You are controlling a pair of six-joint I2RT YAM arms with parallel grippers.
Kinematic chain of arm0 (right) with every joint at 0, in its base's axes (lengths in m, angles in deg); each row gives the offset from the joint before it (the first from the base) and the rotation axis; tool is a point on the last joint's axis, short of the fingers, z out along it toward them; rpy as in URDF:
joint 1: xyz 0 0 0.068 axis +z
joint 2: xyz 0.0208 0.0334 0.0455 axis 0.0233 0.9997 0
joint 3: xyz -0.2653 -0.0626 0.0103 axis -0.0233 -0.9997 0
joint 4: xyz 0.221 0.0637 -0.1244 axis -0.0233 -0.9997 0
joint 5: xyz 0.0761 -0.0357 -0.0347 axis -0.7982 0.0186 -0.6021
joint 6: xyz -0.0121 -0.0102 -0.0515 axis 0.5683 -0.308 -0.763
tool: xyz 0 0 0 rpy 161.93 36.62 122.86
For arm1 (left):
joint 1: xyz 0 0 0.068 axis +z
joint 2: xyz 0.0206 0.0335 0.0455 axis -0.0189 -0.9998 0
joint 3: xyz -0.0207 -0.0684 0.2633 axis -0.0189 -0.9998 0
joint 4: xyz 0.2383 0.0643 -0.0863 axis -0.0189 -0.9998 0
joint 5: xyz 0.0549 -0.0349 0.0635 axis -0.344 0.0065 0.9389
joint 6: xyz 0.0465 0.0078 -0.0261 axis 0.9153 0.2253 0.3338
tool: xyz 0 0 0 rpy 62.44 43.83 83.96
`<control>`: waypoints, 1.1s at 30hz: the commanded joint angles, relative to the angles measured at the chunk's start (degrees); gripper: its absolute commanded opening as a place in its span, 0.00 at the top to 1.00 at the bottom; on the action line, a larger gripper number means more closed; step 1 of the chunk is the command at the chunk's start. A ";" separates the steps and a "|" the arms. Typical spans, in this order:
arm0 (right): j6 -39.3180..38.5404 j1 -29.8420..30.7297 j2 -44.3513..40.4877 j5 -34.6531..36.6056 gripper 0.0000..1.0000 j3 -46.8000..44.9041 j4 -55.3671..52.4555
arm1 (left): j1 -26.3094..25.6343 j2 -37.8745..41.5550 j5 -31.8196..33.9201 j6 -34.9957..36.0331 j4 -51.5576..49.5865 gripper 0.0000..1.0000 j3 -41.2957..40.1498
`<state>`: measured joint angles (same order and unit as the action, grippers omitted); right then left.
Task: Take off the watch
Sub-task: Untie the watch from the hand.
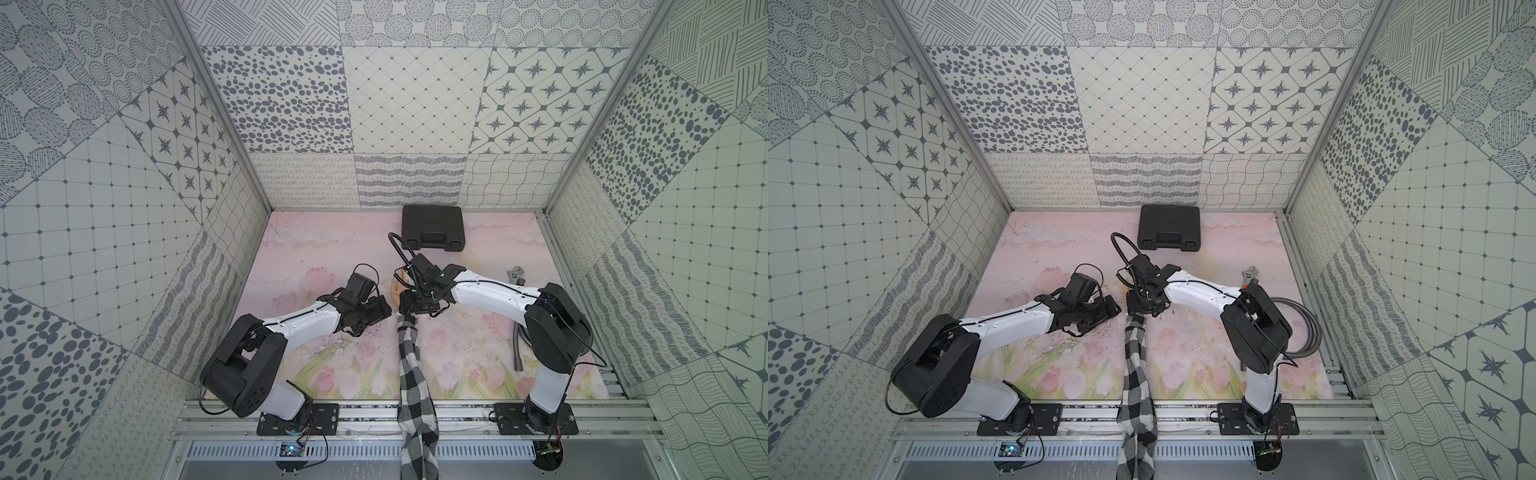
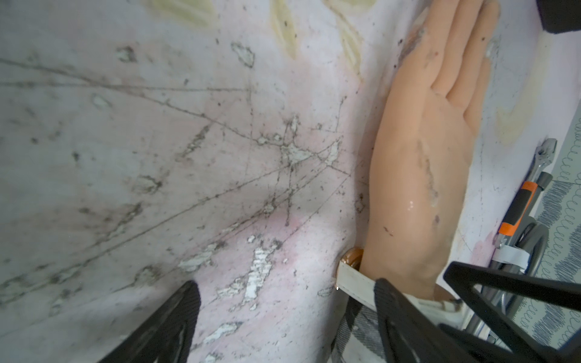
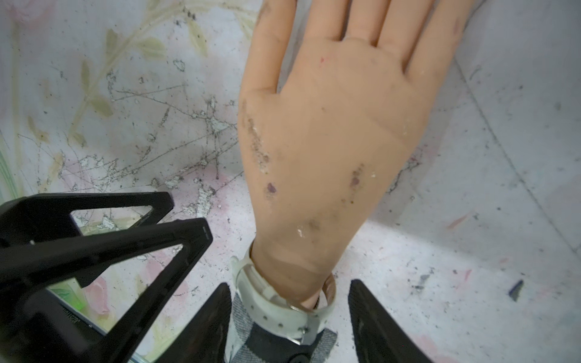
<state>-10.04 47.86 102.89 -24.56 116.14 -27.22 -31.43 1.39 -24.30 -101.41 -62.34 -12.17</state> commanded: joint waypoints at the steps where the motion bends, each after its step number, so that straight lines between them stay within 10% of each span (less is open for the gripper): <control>1: -0.82 0.44 1.03 0.12 0.39 0.85 0.34 | -0.19 -1.23 -1.10 -0.77 -0.36 0.12 -0.31; 33: 0.75 0.06 0.28 -2.07 0.67 -2.36 3.03 | -2.01 -1.84 -1.96 -1.33 2.16 0.12 0.01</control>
<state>-9.91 47.88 102.87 -26.11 115.20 -25.19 -32.85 -0.70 -25.46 -101.85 -58.06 -11.50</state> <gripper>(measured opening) 0.337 0.881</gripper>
